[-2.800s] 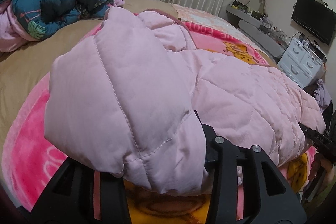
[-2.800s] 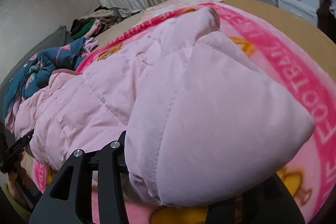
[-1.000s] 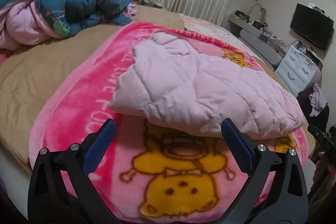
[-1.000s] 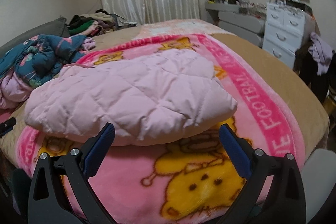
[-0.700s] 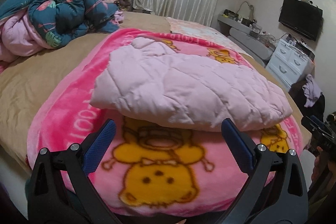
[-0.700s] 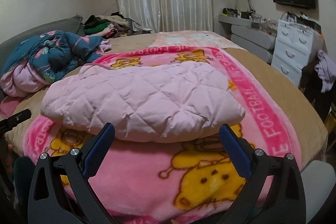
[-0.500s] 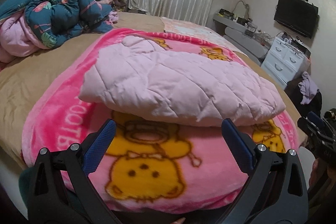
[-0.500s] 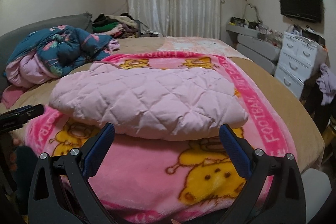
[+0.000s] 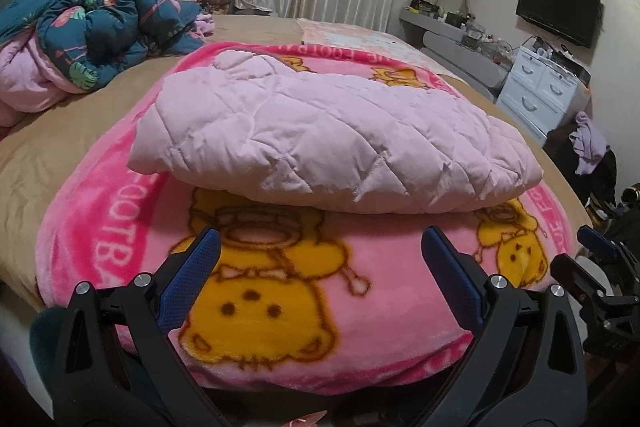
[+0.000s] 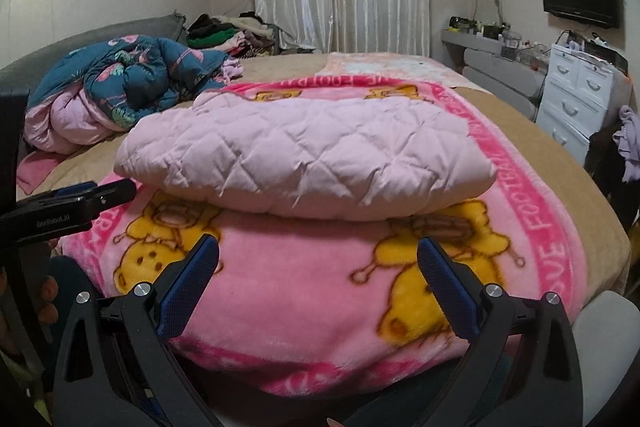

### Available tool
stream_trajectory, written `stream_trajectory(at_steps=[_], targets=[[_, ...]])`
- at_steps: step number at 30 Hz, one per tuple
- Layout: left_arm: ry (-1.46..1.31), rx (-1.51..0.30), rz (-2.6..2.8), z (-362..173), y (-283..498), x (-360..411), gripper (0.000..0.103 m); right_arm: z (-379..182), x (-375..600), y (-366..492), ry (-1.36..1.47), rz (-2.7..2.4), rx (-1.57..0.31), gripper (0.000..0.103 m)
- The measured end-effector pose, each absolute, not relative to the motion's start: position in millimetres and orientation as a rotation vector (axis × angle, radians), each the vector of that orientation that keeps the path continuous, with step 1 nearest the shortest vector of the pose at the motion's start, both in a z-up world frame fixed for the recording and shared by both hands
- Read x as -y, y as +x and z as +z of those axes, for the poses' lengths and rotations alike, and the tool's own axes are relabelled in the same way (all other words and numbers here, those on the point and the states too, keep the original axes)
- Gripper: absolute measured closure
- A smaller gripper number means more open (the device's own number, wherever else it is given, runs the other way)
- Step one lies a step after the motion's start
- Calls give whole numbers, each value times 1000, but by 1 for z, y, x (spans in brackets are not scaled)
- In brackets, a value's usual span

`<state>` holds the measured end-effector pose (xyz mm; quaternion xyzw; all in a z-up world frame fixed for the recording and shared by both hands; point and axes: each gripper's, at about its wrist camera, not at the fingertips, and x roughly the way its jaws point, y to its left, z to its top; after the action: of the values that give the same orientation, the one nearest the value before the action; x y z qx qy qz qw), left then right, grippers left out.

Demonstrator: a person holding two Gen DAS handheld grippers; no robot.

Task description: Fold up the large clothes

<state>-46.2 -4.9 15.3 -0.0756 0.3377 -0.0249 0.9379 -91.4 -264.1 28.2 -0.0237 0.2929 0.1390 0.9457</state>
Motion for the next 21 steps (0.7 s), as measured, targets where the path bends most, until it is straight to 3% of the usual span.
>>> stream_trajectory(at_steps=[21], targets=[[-148, -704, -71, 11, -49, 10, 9, 26, 267, -90, -44, 273, -594, 4]])
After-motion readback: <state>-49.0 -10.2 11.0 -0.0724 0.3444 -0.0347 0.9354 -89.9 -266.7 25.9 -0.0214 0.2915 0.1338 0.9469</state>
